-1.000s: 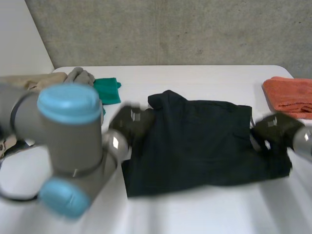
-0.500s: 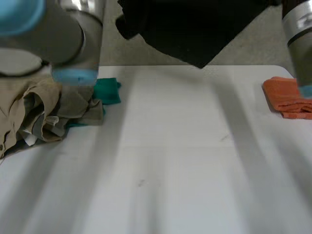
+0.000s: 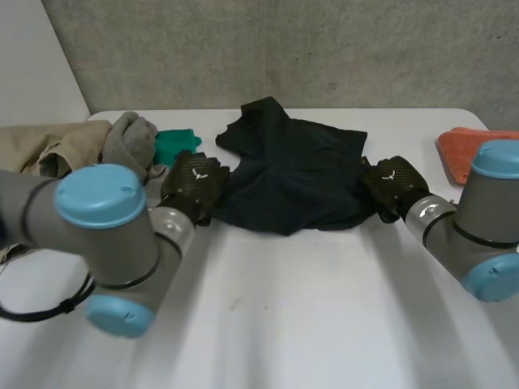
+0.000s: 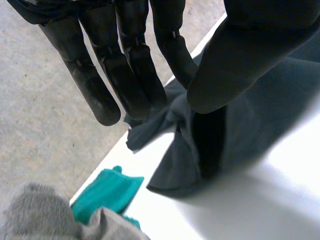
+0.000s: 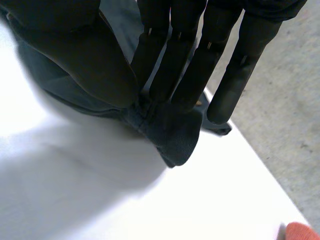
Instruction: Fold the laundry.
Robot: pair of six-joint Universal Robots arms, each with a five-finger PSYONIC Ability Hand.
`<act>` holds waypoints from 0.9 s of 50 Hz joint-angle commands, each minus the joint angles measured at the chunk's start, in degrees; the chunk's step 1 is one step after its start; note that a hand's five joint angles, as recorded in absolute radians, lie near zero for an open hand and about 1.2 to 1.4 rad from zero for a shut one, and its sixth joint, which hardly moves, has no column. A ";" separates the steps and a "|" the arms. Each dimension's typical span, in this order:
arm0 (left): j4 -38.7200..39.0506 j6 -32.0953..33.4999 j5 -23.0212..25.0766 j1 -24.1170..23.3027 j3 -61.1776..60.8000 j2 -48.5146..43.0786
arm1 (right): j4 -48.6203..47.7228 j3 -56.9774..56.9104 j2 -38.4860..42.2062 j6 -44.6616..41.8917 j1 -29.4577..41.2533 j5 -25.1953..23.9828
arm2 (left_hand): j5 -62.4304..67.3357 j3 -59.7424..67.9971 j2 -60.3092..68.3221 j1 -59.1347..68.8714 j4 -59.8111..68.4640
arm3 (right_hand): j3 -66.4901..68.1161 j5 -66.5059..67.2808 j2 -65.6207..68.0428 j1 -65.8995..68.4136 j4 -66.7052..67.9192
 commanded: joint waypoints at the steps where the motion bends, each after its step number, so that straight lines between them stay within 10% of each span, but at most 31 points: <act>1: -8.44 -0.25 0.12 0.17 -9.20 11.81 | 11.55 3.26 -8.30 -0.38 -0.27 0.26 | 12.30 11.45 11.12 15.11 10.95 | 11.49 12.43 11.97 16.94 11.21; 19: -45.36 0.63 1.43 -5.19 -22.57 36.35 | 47.25 19.42 -32.82 -23.92 -5.62 0.97 | 12.30 11.45 11.12 15.11 10.95 | 11.49 12.43 11.97 16.94 11.21; 45: -14.17 0.81 0.73 0.96 -1.58 7.27 | 21.78 14.79 -21.59 -13.66 -5.64 -0.35 | 12.30 11.45 11.12 15.11 10.95 | 11.49 12.43 11.97 16.94 11.21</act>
